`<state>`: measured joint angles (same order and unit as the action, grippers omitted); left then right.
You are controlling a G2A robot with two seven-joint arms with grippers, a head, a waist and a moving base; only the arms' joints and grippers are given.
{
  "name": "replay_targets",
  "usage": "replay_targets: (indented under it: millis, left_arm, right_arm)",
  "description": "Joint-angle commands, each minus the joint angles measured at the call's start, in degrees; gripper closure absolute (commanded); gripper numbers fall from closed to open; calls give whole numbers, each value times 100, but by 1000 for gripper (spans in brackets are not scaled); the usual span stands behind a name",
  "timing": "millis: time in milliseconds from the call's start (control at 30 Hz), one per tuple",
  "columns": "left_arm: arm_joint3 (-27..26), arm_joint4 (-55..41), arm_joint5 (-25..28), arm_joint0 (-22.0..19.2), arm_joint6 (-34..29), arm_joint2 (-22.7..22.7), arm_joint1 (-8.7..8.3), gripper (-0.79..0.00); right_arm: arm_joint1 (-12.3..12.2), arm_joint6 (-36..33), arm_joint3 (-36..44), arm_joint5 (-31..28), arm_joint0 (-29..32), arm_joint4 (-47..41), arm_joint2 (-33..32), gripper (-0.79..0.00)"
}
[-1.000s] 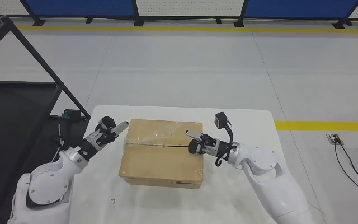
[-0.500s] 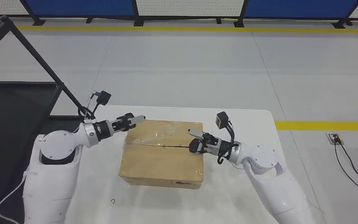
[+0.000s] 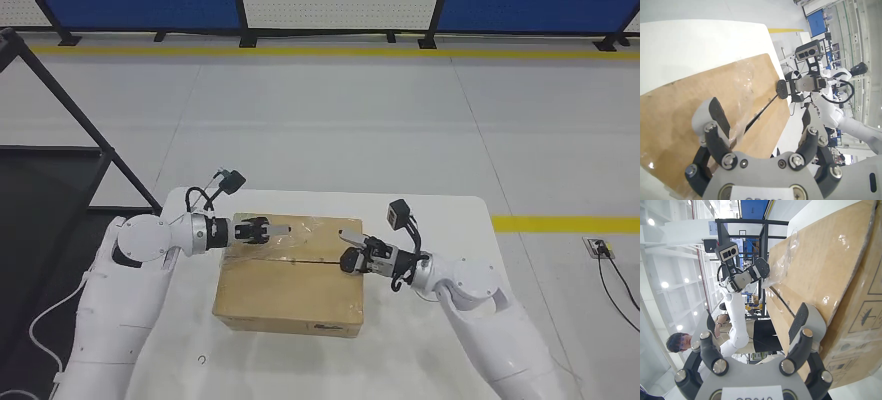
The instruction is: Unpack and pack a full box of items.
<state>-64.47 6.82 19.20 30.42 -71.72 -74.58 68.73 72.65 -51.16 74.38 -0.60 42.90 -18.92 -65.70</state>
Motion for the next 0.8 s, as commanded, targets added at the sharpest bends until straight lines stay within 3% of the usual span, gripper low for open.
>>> replay_targets:
  millis: [0, 767]
  left_arm:
    - [16, -47, 51, -19, 42, 119, 12, -785]
    - [-1190, -594, 100, 449, -199, 510, -113, -785]
  right_arm:
    - [-4, 1, 3, 2, 6, -4, -7, -785]
    - [-23, 180, -10, 18, 81, -150, -58, -785]
